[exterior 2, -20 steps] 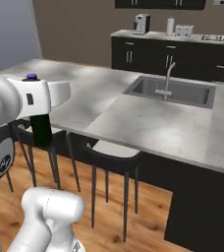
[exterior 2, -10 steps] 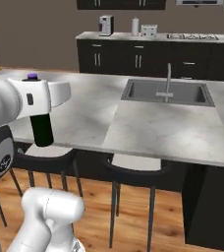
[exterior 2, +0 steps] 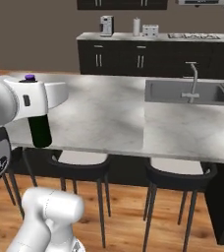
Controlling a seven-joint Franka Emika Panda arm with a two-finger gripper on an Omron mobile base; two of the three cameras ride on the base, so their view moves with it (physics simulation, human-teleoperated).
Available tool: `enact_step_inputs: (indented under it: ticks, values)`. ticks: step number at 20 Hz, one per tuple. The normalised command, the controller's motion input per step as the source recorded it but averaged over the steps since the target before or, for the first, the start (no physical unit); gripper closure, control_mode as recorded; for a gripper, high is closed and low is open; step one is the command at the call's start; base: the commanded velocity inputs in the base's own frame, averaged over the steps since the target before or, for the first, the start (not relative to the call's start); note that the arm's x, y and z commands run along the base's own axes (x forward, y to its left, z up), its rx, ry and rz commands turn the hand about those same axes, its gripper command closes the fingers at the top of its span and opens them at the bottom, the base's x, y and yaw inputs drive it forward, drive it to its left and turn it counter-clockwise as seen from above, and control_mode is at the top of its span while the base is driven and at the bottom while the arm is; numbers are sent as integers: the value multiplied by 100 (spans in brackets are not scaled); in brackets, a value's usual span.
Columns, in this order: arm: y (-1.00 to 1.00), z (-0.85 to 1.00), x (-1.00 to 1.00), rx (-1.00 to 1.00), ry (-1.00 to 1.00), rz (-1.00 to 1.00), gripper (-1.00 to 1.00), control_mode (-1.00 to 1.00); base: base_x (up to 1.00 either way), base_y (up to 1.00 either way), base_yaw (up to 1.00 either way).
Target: Get the candle and the beer from the cabinet and move them to the dining counter.
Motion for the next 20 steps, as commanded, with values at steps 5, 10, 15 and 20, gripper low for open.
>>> enact_step_inputs:
  ticks: [5, 10, 15, 20]
  values:
    - [0, 0, 0, 0, 0, 0, 100, 100, 39, 67, -9]
    - [0, 0, 0, 0, 0, 0, 100, 100, 58, 57, -1]
    - [0, 0, 0, 0, 0, 0, 100, 100, 58, 34, 1]
    - [0, 0, 0, 0, 0, 0, 100, 100, 30, 14, 0]
